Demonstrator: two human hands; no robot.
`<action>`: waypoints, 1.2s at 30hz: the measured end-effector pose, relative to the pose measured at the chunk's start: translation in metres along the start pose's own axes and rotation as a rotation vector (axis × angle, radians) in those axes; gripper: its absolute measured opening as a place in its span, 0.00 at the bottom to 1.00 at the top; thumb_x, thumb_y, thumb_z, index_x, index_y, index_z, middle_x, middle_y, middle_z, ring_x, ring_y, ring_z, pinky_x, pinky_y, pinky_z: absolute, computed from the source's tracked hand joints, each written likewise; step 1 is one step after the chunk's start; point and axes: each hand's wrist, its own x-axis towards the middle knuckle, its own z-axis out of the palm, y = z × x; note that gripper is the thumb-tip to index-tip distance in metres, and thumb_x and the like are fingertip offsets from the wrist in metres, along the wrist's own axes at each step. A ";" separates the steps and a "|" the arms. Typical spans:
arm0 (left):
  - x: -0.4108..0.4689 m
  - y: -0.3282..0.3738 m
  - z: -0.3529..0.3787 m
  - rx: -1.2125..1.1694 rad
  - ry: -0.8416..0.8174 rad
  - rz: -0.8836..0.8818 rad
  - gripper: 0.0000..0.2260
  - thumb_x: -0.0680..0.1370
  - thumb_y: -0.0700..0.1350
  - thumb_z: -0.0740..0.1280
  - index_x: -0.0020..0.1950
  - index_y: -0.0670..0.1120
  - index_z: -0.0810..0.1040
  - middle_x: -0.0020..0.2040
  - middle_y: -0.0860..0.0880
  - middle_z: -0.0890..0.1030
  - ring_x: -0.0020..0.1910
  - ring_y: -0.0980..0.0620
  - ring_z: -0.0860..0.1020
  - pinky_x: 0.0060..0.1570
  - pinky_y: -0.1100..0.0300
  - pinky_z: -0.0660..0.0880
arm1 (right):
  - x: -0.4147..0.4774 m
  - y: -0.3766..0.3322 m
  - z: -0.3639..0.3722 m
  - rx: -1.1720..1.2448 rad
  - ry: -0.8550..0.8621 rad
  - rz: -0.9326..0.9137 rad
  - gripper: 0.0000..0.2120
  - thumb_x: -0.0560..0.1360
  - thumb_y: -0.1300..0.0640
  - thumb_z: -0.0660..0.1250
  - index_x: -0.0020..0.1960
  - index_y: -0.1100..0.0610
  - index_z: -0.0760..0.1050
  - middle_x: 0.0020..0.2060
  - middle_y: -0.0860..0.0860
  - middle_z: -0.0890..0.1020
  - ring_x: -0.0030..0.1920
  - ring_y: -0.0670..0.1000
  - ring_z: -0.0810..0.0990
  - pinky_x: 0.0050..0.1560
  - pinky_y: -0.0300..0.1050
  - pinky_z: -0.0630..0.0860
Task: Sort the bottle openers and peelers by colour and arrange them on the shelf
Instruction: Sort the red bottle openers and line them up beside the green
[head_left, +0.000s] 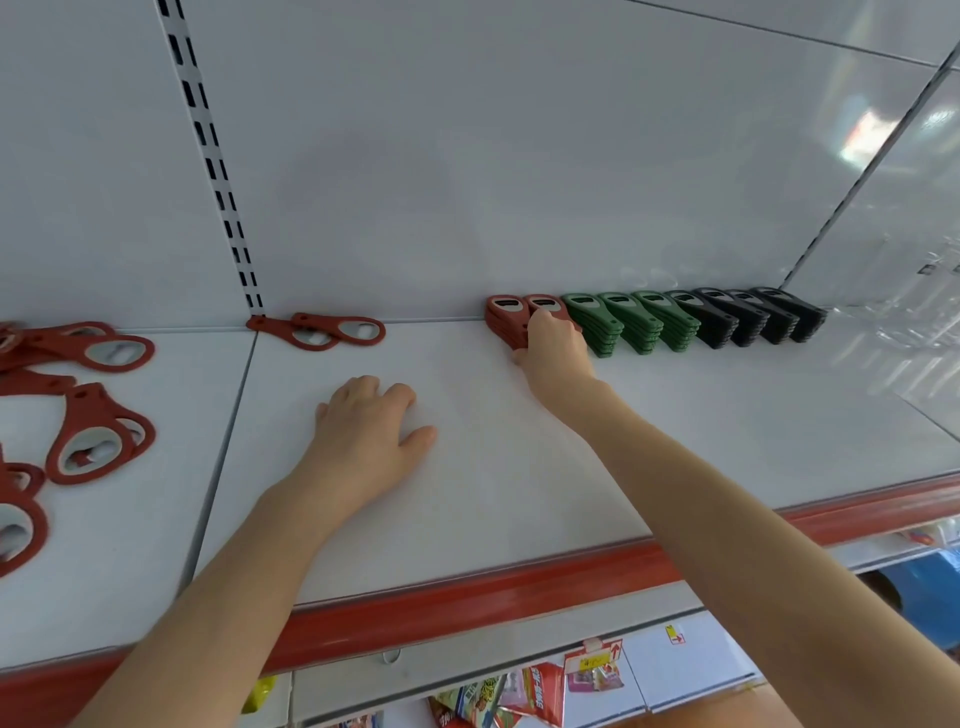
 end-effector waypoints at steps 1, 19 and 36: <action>0.000 0.000 0.000 0.003 0.001 -0.001 0.21 0.78 0.54 0.59 0.68 0.46 0.67 0.65 0.43 0.67 0.67 0.45 0.63 0.66 0.51 0.62 | 0.000 0.001 0.000 0.005 -0.002 -0.002 0.13 0.77 0.63 0.63 0.59 0.66 0.67 0.55 0.61 0.77 0.57 0.60 0.75 0.46 0.45 0.67; 0.001 -0.001 0.002 0.010 0.003 0.002 0.21 0.78 0.55 0.59 0.68 0.47 0.67 0.66 0.43 0.67 0.69 0.45 0.62 0.68 0.49 0.60 | -0.003 0.016 -0.002 0.133 0.144 -0.116 0.10 0.76 0.62 0.57 0.47 0.64 0.76 0.43 0.60 0.79 0.43 0.61 0.74 0.37 0.45 0.62; 0.001 -0.001 0.002 0.002 0.013 0.004 0.21 0.78 0.55 0.60 0.67 0.47 0.68 0.65 0.44 0.68 0.66 0.46 0.64 0.66 0.50 0.62 | -0.003 0.015 -0.004 0.116 0.116 -0.133 0.11 0.76 0.60 0.61 0.56 0.60 0.75 0.48 0.59 0.80 0.48 0.60 0.76 0.38 0.44 0.66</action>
